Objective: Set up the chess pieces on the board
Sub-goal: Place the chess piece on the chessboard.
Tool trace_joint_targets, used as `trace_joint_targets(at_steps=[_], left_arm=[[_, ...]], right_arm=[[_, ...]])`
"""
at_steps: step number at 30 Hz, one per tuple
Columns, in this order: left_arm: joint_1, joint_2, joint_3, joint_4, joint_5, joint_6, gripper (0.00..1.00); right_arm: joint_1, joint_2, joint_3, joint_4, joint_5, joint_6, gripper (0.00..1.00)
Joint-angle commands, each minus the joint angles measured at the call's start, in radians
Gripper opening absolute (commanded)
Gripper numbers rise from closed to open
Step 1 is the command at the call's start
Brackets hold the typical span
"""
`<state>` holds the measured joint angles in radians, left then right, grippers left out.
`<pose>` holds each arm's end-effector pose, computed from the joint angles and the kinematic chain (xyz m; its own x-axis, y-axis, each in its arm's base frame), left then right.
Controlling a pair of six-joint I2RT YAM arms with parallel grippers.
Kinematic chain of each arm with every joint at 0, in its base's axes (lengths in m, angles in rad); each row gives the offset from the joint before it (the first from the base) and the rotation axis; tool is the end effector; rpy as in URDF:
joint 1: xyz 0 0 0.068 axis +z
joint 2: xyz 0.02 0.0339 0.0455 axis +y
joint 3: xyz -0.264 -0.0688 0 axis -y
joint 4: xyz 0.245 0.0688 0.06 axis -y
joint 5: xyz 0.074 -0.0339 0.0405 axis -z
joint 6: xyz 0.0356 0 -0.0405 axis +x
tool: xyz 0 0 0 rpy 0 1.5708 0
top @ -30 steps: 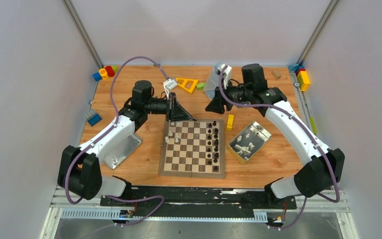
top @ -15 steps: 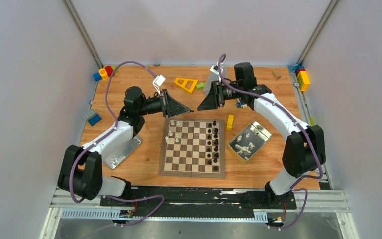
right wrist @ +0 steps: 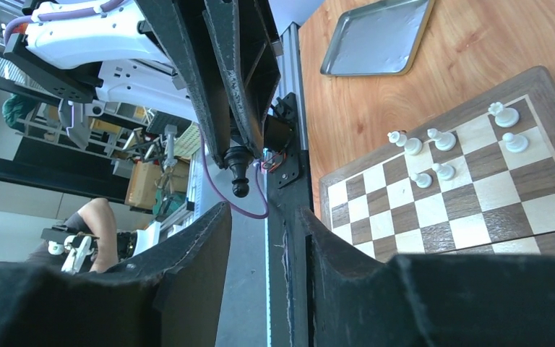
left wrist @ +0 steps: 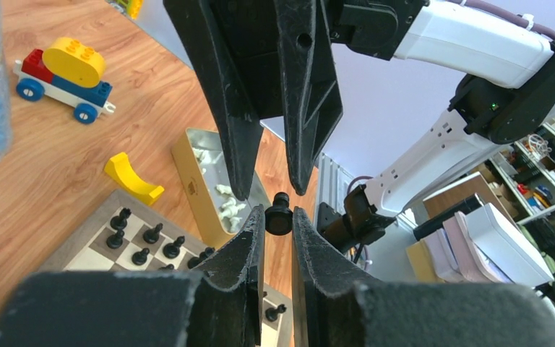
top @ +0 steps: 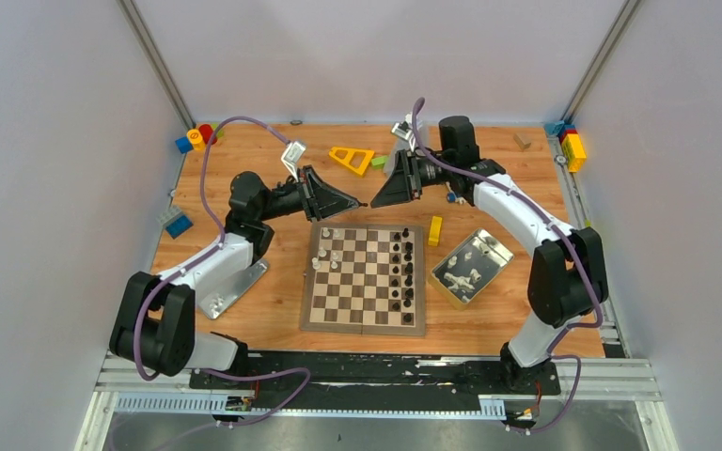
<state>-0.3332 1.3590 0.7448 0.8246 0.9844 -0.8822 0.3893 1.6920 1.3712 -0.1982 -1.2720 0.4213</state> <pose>0.2652 -0.1232 0.2990 -0.6087 -0.2415 -0.7558 0.7566 0.1103 -0.6446 0.3356 0.1744 0.3133 -0.7784 -0.1892 -0.5985 -0.6149 0.0381 0.7877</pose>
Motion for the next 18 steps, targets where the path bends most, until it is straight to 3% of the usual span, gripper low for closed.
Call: trace_joint_targets(at_steps=[1,18], left_arm=[[0.000,0.015,-0.006,0.102,-0.006,-0.013,0.00],[-0.021,0.018,-0.024,0.093,-0.014,0.048,0.00]], right_arm=[[0.021,0.028,0.031,0.067,-0.047,0.043,0.38],[0.035,0.037,0.059,0.083,-0.070,0.074,0.32]])
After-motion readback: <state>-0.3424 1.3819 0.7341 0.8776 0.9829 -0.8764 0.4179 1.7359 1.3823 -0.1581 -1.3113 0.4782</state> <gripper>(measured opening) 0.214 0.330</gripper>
